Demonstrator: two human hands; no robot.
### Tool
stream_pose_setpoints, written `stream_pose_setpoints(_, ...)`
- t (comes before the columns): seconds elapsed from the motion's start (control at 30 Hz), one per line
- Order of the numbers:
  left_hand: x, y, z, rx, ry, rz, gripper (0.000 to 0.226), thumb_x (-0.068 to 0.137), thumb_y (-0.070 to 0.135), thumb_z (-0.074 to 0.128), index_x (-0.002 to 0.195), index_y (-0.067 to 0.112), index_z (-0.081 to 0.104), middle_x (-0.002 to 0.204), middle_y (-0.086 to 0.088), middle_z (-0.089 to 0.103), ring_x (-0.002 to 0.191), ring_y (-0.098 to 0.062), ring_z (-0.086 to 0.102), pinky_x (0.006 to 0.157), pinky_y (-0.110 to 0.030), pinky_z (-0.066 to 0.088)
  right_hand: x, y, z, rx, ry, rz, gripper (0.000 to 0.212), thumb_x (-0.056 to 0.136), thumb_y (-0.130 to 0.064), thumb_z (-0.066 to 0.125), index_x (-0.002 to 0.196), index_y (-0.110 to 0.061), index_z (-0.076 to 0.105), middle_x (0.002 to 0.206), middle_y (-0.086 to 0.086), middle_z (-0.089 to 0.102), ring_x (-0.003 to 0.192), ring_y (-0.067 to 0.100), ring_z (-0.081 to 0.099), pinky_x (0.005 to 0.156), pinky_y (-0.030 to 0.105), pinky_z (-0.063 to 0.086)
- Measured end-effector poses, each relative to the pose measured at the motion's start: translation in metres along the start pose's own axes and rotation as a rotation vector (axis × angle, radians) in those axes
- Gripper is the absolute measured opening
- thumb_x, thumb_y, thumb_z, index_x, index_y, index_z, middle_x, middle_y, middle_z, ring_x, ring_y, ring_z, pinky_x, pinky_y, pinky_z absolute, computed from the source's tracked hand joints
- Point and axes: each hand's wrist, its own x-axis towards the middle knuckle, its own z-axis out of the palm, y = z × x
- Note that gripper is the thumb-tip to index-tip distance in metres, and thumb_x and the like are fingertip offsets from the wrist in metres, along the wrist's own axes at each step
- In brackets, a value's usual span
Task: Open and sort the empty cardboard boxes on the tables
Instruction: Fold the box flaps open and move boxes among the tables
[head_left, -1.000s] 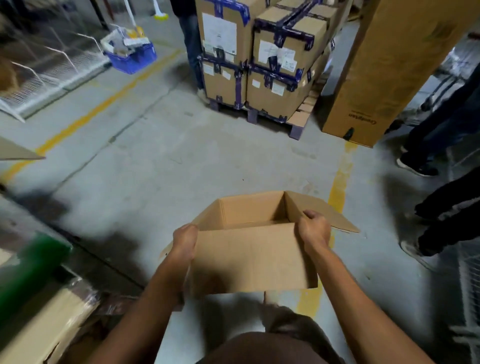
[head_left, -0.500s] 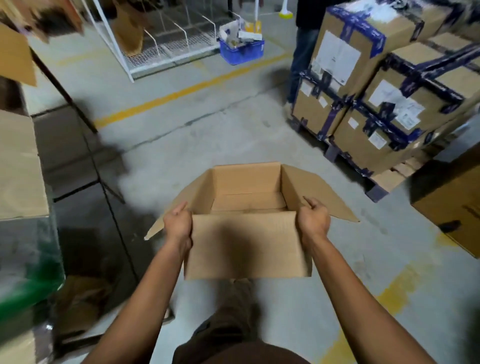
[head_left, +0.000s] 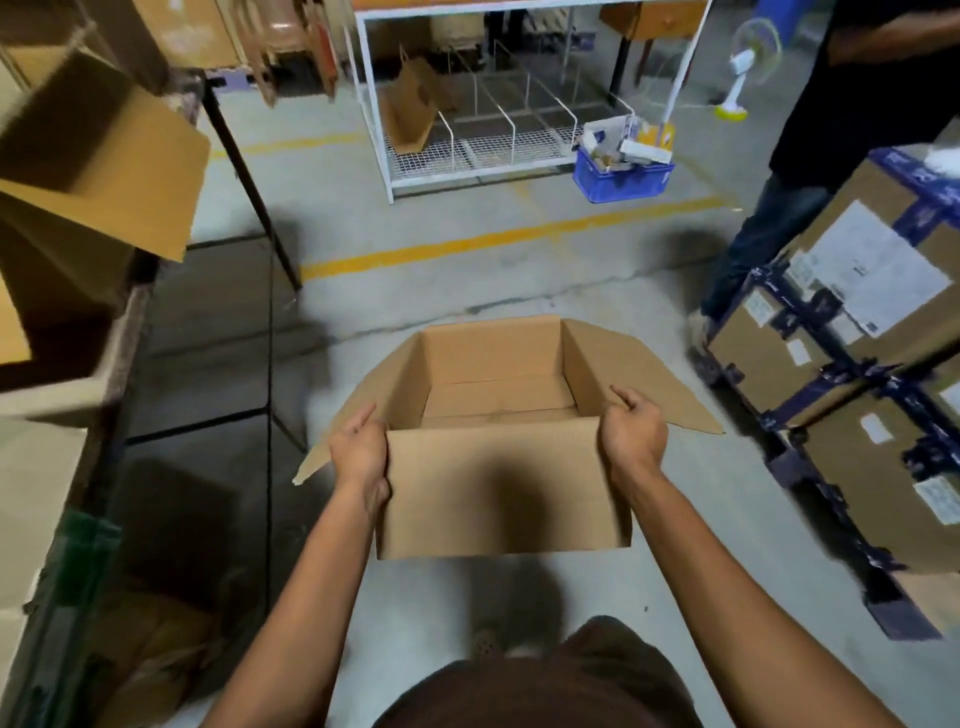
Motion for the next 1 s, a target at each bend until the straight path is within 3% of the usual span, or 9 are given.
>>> stream_pose_setpoints(0.17, 0.040, 0.056, 0.044, -0.054, 0.057, 0.107, 0.042, 0.091, 0.000, 0.056, 0.132, 0.009, 0.062, 0.122, -0.011, 0.067, 0.107, -0.024, 0.066, 0.101, -0.046, 0.051, 0.065, -0.059, 0.050, 0.072, -0.021, -0.067, 0.042, 0.092, -0.012, 0.056, 0.133, -0.019, 0.063, 0.140, 0.000, 0.059, 0.128, 0.019, 0.054, 0.094, 0.023, 0.037)
stream_pose_setpoints(0.27, 0.061, 0.095, 0.074, 0.005, 0.065, 0.238, 0.041, 0.093, 0.002, 0.054, 0.132, 0.009, 0.062, 0.114, 0.001, 0.067, 0.104, -0.015, 0.063, 0.102, -0.036, 0.048, 0.112, -0.095, 0.077, 0.120, -0.044, -0.136, 0.042, 0.092, -0.011, 0.055, 0.133, -0.018, 0.063, 0.139, 0.001, 0.060, 0.128, 0.021, 0.055, 0.096, 0.023, 0.037)
stream_pose_setpoints(0.4, 0.094, 0.150, 0.126, 0.147, 0.101, 0.452, 0.040, 0.095, 0.005, 0.052, 0.134, 0.011, 0.062, 0.133, 0.002, 0.059, 0.125, -0.010, 0.053, 0.109, -0.028, 0.041, 0.183, -0.153, 0.111, 0.209, -0.053, -0.204, 0.044, 0.092, -0.010, 0.055, 0.136, -0.013, 0.062, 0.140, 0.002, 0.059, 0.130, 0.020, 0.053, 0.097, 0.019, 0.034)
stream_pose_setpoints(0.47, 0.112, 0.176, 0.154, 0.120, 0.129, 0.528, 0.041, 0.094, 0.004, 0.051, 0.132, 0.012, 0.063, 0.119, 0.007, 0.066, 0.105, 0.001, 0.062, 0.098, -0.019, 0.048, 0.217, -0.187, 0.124, 0.262, -0.054, -0.230, 0.047, 0.091, -0.007, 0.052, 0.138, -0.010, 0.058, 0.140, 0.006, 0.059, 0.122, 0.015, 0.057, 0.091, 0.012, 0.032)
stream_pose_setpoints(0.53, 0.128, 0.203, 0.180, 0.105, 0.172, 0.606, 0.041, 0.094, 0.002, 0.051, 0.131, 0.013, 0.063, 0.097, 0.019, 0.063, 0.072, 0.010, 0.057, 0.073, -0.004, 0.046, 0.247, -0.223, 0.136, 0.328, -0.071, -0.261, 0.050, 0.091, -0.001, 0.051, 0.140, -0.005, 0.055, 0.133, 0.017, 0.062, 0.102, 0.013, 0.057, 0.077, 0.004, 0.031)
stream_pose_setpoints(0.63, 0.147, 0.249, 0.215, 0.080, 0.243, 0.698, 0.044, 0.092, 0.000, 0.051, 0.131, 0.016, 0.064, 0.108, 0.012, 0.067, 0.066, 0.004, 0.050, 0.066, -0.008, 0.045, 0.288, -0.276, 0.154, 0.432, -0.103, -0.330, 0.050, 0.091, 0.004, 0.050, 0.141, -0.002, 0.053, 0.134, 0.018, 0.061, 0.102, 0.013, 0.058, 0.068, -0.005, 0.031)
stream_pose_setpoints(0.7, 0.157, 0.280, 0.233, 0.050, 0.287, 0.745, 0.047, 0.090, 0.001, 0.051, 0.130, 0.020, 0.065, 0.123, 0.002, 0.068, 0.070, -0.005, 0.053, 0.067, -0.018, 0.048, 0.312, -0.313, 0.170, 0.487, -0.132, -0.385, 0.052, 0.090, 0.004, 0.050, 0.141, -0.004, 0.053, 0.143, 0.009, 0.055, 0.119, 0.008, 0.056, 0.073, -0.010, 0.028)
stream_pose_setpoints(0.87, 0.166, 0.356, 0.253, -0.011, 0.430, 0.882, 0.046, 0.089, -0.002, 0.051, 0.129, 0.018, 0.066, 0.124, 0.009, 0.065, 0.105, 0.011, 0.059, 0.096, -0.017, 0.048, 0.348, -0.403, 0.222, 0.628, -0.255, -0.493, 0.054, 0.085, 0.005, 0.051, 0.139, -0.002, 0.055, 0.144, 0.009, 0.054, 0.128, 0.008, 0.050, 0.089, -0.002, 0.033)
stream_pose_setpoints(1.0, 0.177, 0.411, 0.241, -0.068, 0.557, 0.988, 0.046, 0.088, -0.005, 0.052, 0.124, 0.021, 0.066, 0.110, 0.023, 0.062, 0.098, 0.020, 0.057, 0.090, -0.011, 0.049, 0.346, -0.468, 0.274, 0.739, -0.376, -0.546, 0.056, 0.083, 0.003, 0.049, 0.138, -0.002, 0.056, 0.142, 0.008, 0.056, 0.130, 0.010, 0.050, 0.095, 0.001, 0.034)
